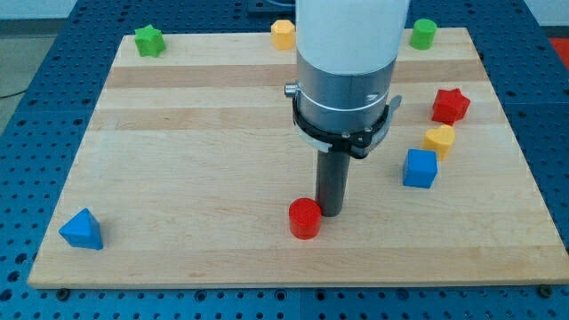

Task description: Slide the cube at the bottom right of the board

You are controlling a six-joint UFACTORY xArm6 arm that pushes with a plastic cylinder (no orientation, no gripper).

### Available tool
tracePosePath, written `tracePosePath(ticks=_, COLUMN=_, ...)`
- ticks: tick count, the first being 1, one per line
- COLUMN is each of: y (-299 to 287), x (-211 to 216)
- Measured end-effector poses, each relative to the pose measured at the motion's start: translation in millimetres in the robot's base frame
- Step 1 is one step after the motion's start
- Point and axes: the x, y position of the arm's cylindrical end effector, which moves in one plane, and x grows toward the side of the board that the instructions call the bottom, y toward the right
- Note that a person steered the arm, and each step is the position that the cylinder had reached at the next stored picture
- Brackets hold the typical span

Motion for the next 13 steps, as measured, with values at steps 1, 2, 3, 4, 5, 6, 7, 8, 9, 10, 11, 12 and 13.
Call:
tracePosePath(ticks=1, y=0.0, x=14.7)
tracePosePath(ticks=2, y=0.0, x=14.4)
tracePosePath(ticks=3, y=0.0, x=2.1)
tracePosePath(ticks=4, y=0.0, x=-5.6)
tracePosePath(ticks=5, y=0.5, x=-12.8)
tracePosePath(ticks=6, y=7.7, x=-47.1)
tracePosePath(ticks=7, y=22.2, x=-62.3)
tracePosePath(ticks=8, y=53.0, x=-72.6)
tracePosePath(ticks=9, y=67.5, x=-92.1)
tracePosePath(ticks=10, y=83.5, x=-86.4)
tracePosePath(ticks=11, y=96.1, x=-72.8)
tracePosePath(ticks=12, y=111.9, x=-69.4)
tracePosePath(ticks=13, y=123.6, x=-54.5)
